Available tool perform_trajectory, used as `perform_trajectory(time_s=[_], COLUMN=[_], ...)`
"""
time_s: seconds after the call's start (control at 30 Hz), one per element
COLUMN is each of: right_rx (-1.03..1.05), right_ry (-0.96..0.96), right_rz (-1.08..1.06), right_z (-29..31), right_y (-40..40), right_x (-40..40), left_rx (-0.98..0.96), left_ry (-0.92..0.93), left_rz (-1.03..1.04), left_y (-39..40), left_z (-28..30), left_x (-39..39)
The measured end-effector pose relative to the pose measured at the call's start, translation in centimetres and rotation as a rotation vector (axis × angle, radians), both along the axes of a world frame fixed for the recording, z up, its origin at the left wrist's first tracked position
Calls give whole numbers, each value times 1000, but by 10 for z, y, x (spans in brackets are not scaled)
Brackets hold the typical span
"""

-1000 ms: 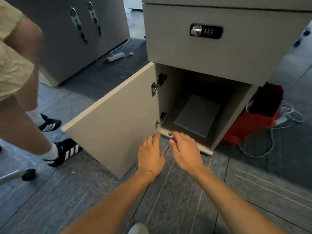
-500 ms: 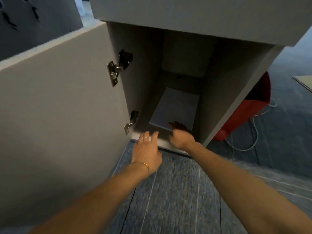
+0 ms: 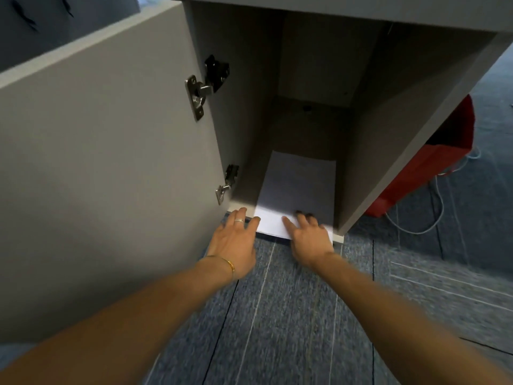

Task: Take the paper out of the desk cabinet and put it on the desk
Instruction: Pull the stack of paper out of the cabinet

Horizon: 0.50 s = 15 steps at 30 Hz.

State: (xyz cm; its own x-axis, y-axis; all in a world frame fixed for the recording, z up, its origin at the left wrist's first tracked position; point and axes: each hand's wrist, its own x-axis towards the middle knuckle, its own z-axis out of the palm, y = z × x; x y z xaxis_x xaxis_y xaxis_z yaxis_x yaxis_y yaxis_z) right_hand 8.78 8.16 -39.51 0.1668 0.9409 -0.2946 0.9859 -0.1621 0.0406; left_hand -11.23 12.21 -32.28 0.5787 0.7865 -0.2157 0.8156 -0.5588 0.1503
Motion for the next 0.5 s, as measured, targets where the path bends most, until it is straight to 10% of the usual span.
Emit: perform_trajectory(time_s=[0.2, 0.37, 0.5], right_rx=[40, 96, 80], right_ry=[23, 51, 96], right_rz=[66, 115, 180], right_z=[20, 39, 46], right_y=[-33, -73, -92], right_x=[-18, -26, -23], left_rx=[-138, -944, -1266], left_ry=[-276, -851, -970], left_rz=[274, 1018, 990], left_y=[-3, -3, -2], left_z=[-31, -33, -27], left_x=[3, 20, 18])
